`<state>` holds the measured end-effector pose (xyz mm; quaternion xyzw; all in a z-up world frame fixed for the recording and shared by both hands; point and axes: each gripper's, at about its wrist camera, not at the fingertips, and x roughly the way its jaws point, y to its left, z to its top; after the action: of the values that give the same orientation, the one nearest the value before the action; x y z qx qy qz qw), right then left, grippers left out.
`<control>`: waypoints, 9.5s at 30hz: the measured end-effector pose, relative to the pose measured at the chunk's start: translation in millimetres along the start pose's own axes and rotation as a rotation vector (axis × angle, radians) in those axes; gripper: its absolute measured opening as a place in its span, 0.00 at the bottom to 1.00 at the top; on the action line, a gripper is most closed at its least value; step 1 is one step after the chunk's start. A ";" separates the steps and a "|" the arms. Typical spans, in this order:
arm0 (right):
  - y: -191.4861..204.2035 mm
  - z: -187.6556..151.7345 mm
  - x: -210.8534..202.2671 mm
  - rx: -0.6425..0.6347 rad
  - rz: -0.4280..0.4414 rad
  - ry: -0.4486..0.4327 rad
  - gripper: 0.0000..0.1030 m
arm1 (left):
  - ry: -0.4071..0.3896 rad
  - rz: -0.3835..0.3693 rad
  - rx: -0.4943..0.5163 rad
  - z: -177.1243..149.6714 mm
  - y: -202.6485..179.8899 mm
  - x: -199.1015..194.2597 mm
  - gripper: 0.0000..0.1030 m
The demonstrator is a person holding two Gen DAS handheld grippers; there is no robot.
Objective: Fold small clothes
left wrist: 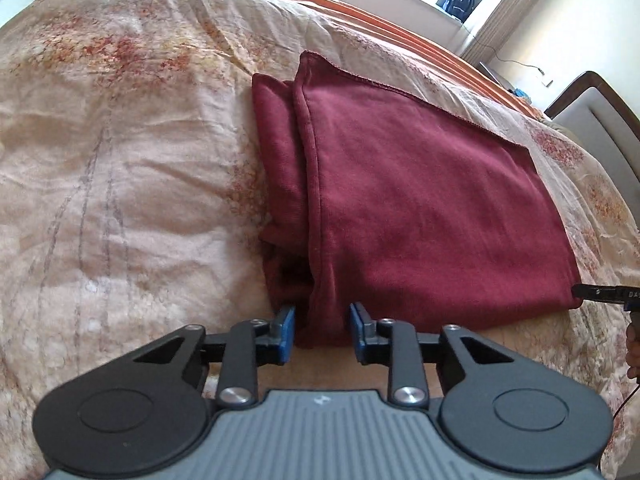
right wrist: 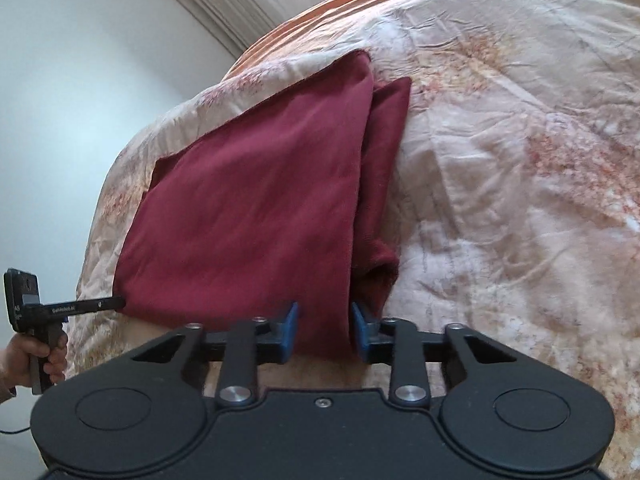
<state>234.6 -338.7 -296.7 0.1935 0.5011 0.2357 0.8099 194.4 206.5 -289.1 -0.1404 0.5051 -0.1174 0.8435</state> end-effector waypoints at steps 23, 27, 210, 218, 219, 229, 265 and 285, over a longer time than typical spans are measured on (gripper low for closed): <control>-5.4 7.4 -14.4 0.032 0.048 0.059 0.08 | 0.053 0.011 0.061 3.8 -2.0 -7.1 0.12; -11.7 6.6 -12.6 0.055 0.034 0.068 0.08 | 0.079 0.032 0.052 0.6 3.9 -2.0 0.12; -58.0 129.0 36.9 0.256 0.181 -0.121 0.14 | -0.069 -0.052 0.582 -4.7 -351.8 77.6 0.16; -66.2 121.7 38.6 0.269 0.163 -0.121 0.20 | -0.022 -0.059 0.531 0.8 -349.6 87.0 0.16; -66.5 121.6 38.3 0.270 0.161 -0.121 0.21 | -0.019 -0.059 0.529 0.5 -350.2 85.0 0.17; -65.3 122.2 31.9 0.260 0.140 -0.131 0.31 | -0.006 -0.044 0.538 0.3 -354.0 92.0 0.23; -38.7 13.1 -32.7 0.123 0.085 -0.150 0.49 | 0.013 0.014 0.880 -94.4 -332.8 60.5 0.68; 2.5 89.3 -12.1 -0.083 0.263 -0.169 0.71 | -0.014 -0.097 0.732 -66.3 -319.7 72.6 0.80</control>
<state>310.1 -350.5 -248.8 0.2430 0.3913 0.3429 0.8187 151.3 -124.3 -264.8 0.1463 0.4166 -0.3291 0.8347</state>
